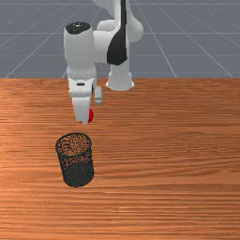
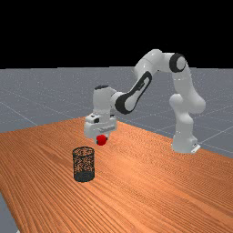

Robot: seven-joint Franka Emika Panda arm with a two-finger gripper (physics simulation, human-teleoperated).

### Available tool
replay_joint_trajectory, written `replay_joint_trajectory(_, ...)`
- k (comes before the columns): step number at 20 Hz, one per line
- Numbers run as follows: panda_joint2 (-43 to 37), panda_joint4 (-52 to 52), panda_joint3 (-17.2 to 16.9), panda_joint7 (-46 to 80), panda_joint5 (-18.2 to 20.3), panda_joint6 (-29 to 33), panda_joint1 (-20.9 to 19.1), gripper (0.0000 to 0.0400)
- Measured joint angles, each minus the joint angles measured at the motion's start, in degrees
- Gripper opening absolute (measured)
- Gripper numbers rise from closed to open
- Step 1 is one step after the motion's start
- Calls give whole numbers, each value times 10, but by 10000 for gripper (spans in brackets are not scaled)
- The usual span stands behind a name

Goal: Put the ball into the container

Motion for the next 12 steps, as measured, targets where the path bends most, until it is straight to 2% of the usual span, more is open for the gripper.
replay_joint_trajectory(2, 21, 33, 4, 1, 13, -15, -4, 279)
replay_joint_trajectory(7, 86, 138, 1, 23, 5, -54, 4, 279)
replay_joint_trajectory(8, 93, 147, -2, 24, -4, -56, 8, 279)
replay_joint_trajectory(12, 101, 160, 4, -22, 4, -62, -11, 280)
